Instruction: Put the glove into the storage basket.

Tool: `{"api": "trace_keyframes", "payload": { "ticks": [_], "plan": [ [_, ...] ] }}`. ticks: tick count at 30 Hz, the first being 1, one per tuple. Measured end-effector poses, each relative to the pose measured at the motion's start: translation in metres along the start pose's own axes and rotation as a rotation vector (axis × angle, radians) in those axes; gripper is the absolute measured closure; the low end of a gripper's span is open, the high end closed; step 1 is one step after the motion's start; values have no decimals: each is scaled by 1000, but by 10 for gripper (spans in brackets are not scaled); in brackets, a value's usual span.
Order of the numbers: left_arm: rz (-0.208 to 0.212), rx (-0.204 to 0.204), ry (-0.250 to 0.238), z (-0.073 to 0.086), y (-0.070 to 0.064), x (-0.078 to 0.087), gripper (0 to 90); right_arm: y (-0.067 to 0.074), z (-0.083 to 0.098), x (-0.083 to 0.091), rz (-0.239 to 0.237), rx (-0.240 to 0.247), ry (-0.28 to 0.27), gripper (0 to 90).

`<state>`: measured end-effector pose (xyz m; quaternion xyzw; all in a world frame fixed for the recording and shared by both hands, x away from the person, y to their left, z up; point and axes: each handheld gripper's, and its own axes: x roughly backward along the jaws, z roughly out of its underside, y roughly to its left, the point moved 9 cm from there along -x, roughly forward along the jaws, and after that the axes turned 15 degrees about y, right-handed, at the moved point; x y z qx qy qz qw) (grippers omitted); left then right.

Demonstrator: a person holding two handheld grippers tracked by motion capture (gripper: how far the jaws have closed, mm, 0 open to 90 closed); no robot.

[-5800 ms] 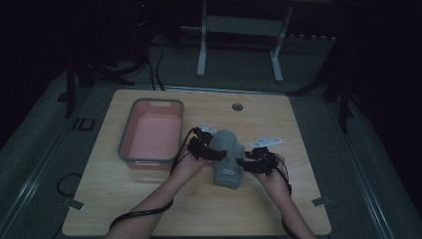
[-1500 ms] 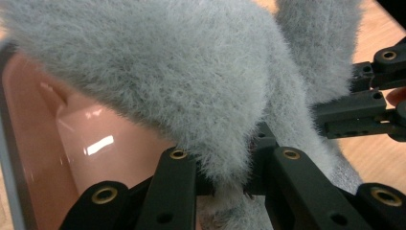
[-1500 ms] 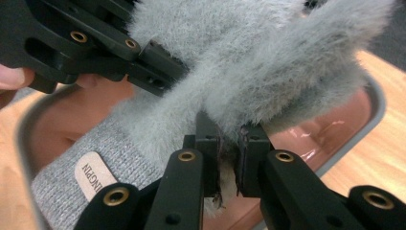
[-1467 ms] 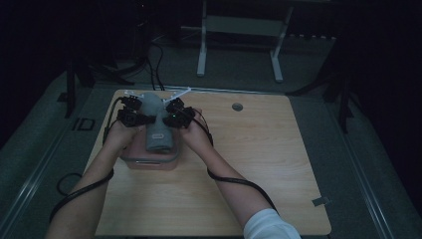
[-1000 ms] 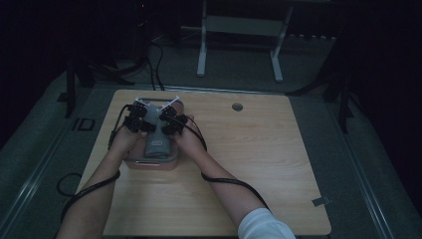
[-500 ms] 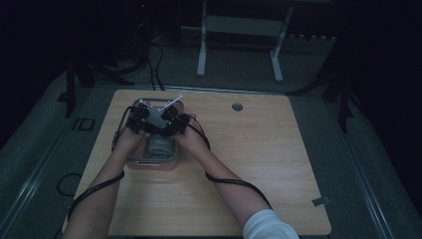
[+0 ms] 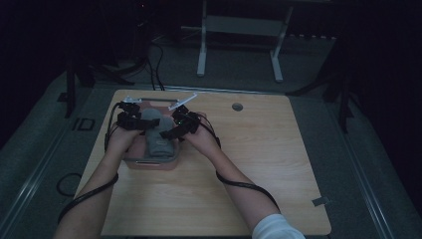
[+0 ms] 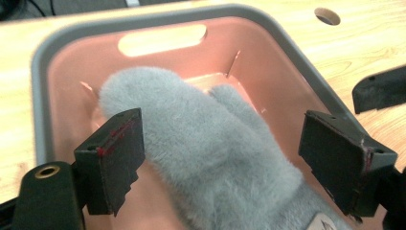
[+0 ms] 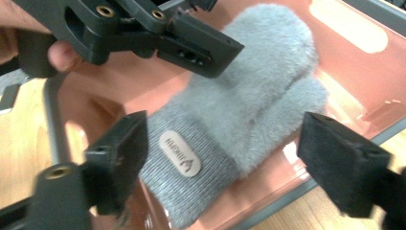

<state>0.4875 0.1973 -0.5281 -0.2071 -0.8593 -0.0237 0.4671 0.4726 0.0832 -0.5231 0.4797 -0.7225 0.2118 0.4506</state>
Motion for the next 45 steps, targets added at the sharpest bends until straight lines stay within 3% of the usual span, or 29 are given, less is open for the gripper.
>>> {"api": "trace_keyframes", "payload": {
  "ticks": [8, 13, 18, 22, 29, 32, 41, 45],
  "plan": [
    [9, -66, -31, 16, -17, 19, 165, 2, 11, 12, 15, 52, -29, 170],
    [8, -98, -80, 23, -32, 37, 165, 2, 16, 20, 14, 72, -45, 168],
    [51, -113, -128, 34, -48, 51, 165, 3, 27, 29, 19, 91, -54, 163],
    [64, -152, -145, 44, -63, 56, 165, 3, 35, 33, 20, 94, -62, 163],
    [106, -211, -181, 56, -91, 60, 165, 7, 49, 39, 26, 109, -68, 163],
    [145, -223, -189, 62, -105, 60, 165, 6, 57, 41, 29, 111, -69, 162],
    [229, -296, -186, 78, -142, 57, 165, 8, 85, 42, 15, 109, -60, 158],
    [223, -345, -173, 86, -155, 52, 165, 7, 101, 40, 15, 104, -49, 156]
  ]
}}
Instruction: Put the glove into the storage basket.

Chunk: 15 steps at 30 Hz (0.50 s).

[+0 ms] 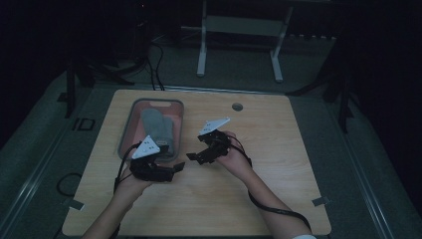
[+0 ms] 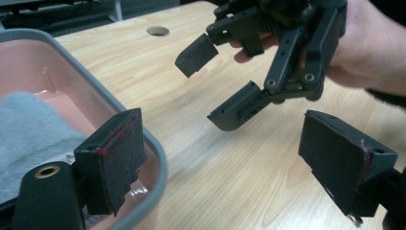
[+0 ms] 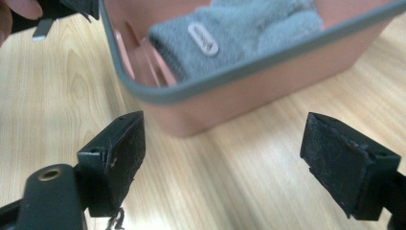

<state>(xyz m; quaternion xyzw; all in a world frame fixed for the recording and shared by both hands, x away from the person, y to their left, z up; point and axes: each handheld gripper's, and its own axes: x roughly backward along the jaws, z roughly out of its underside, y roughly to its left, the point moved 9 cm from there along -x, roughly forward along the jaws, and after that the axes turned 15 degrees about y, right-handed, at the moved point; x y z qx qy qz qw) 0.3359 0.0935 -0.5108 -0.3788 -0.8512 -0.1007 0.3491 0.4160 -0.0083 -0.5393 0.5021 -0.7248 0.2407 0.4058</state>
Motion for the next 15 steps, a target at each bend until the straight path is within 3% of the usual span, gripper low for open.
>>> {"api": "trace_keyframes", "payload": {
  "ticks": [4, 9, 15],
  "plan": [
    [31, 7, -6, 2, -10, -5, 165, 0, 12, 0, -3, -10, 5, 156],
    [57, -32, -6, 3, -27, -8, 165, 1, 26, 0, -5, -13, 13, 156],
    [92, -42, 9, 7, -39, -17, 165, -1, 40, -3, 0, -29, 20, 156]
  ]
}}
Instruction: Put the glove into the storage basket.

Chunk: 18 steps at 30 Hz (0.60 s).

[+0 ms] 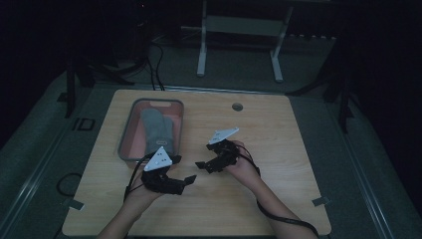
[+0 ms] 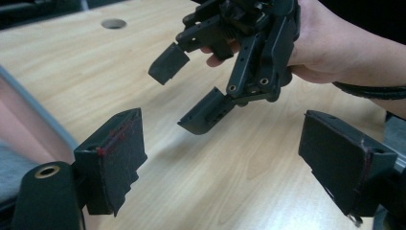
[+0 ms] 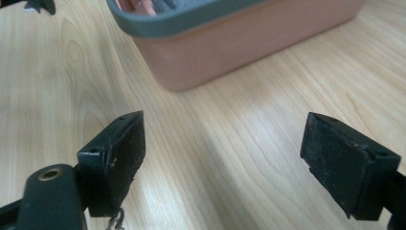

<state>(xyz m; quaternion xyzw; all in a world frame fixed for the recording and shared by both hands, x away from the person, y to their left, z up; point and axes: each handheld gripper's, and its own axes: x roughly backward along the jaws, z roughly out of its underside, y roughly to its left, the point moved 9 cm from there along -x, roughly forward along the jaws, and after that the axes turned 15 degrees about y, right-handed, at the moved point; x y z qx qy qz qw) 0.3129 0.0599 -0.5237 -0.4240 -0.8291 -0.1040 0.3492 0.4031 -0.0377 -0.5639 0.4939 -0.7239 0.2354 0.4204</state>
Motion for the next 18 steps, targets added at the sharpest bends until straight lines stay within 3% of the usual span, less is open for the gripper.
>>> {"api": "trace_keyframes", "payload": {
  "ticks": [18],
  "plan": [
    [98, -26, 38, 22, -20, -37, 165, -10, 53, -3, 4, -4, 6, 156]
  ]
}}
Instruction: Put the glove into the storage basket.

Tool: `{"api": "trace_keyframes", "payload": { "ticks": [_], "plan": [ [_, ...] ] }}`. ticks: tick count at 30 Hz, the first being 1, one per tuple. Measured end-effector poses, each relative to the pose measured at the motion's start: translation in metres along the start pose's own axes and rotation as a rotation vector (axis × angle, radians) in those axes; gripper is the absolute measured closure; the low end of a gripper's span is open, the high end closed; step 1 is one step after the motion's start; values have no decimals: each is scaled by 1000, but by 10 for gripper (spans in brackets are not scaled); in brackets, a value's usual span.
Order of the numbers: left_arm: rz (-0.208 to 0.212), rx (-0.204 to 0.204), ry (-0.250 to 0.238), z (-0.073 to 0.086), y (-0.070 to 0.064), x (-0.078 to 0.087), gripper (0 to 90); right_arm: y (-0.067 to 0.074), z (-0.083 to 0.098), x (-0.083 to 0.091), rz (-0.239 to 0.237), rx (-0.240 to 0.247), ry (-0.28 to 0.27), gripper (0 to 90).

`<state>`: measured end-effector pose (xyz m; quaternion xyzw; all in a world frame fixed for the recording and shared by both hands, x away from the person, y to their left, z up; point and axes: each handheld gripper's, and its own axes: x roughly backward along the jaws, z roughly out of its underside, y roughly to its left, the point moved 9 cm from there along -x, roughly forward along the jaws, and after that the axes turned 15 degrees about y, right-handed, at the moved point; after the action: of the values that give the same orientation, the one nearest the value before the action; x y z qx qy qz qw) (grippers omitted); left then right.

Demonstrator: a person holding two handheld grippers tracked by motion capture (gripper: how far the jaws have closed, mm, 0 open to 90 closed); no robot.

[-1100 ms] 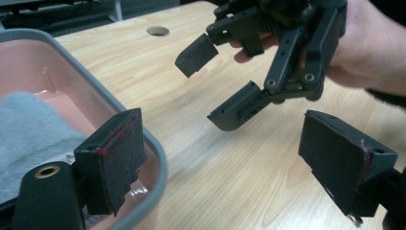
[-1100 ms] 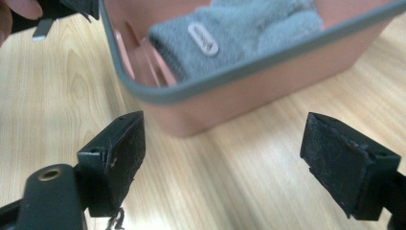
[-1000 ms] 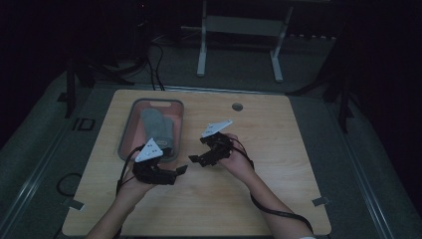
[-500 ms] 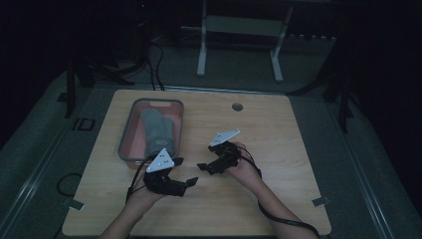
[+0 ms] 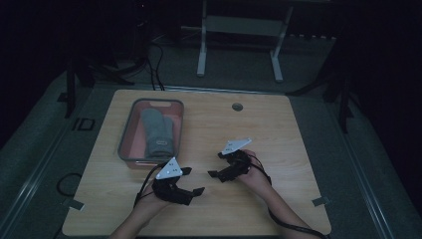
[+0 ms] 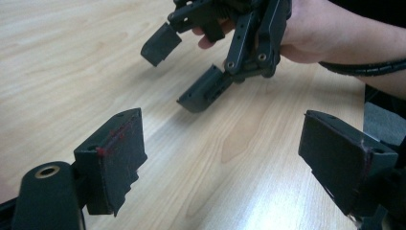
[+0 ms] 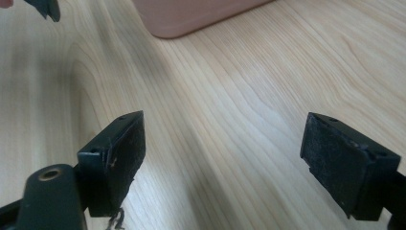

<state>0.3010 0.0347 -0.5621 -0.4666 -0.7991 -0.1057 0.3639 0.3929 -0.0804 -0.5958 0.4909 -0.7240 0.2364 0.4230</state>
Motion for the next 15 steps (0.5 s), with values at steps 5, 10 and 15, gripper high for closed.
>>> {"api": "trace_keyframes", "payload": {
  "ticks": [5, 10, 15],
  "plan": [
    [16, 12, 13, 7, -1, -9, 165, -2, 15, -3, -1, -9, 4, 156],
    [29, 5, 26, 11, -4, -13, 165, -3, 28, -6, 8, -7, 7, 148],
    [39, 14, 28, 13, -4, -16, 165, -5, 40, -5, 22, -13, 14, 146]
  ]
}}
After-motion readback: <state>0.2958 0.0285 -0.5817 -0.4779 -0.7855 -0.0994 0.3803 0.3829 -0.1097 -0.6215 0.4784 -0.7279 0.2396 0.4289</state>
